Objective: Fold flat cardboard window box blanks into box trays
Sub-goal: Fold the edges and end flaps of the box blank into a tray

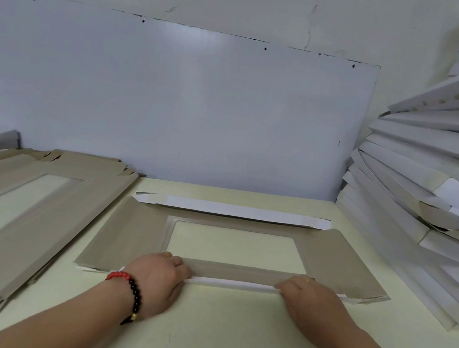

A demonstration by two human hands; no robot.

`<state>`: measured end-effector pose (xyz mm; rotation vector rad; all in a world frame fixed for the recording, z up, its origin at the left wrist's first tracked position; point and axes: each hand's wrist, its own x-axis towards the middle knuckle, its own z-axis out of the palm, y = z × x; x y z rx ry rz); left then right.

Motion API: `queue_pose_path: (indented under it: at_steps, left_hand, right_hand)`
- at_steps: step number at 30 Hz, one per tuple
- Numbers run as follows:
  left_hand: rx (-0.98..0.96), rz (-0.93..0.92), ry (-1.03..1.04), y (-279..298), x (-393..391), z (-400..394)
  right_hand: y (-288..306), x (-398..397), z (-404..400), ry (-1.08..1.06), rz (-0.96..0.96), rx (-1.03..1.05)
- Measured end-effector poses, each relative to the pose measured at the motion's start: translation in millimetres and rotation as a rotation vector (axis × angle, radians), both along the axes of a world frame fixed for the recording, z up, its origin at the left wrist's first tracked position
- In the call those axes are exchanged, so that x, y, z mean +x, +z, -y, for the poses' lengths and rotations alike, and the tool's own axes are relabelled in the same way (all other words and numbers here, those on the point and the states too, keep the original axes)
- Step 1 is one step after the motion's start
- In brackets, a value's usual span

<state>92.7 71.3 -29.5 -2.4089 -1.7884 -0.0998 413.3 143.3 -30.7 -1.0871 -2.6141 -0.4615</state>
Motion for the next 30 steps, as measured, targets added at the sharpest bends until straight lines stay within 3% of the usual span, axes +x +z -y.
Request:
queue_pose_path:
  at_steps: [4, 6, 9, 12, 15, 21, 30]
  left_hand:
    - [-0.127, 0.059, 0.152, 2, 11, -3]
    - [-0.101, 0.082, 0.189, 3, 20, -4]
    - [-0.049, 0.071, 0.194, -1, 40, -11]
    - [-0.156, 0.083, 0.15, -12, 67, -21]
    - [-0.236, 0.04, 0.144, -24, 76, -25]
    - [-0.266, -0.019, 0.138, -32, 42, -26]
    - [-0.293, -0.009, 0.355, -27, -47, -7]
  right_hand:
    - [-8, -7, -13, -0.08, 0.008, -0.14]
    - [-11, -17, -14, -0.102, -0.017, -0.161]
    - [-14, -46, -8, -0.099, -0.004, -0.136]
    - [-16, -83, 4, -0.044, -0.008, -0.138]
    - [-18, -97, 3, -0.05, 0.056, -0.415]
    - [-21, -66, -16, -0.094, 0.196, -0.473]
    - [-27, 22, -52, -0.368, 0.134, -0.509]
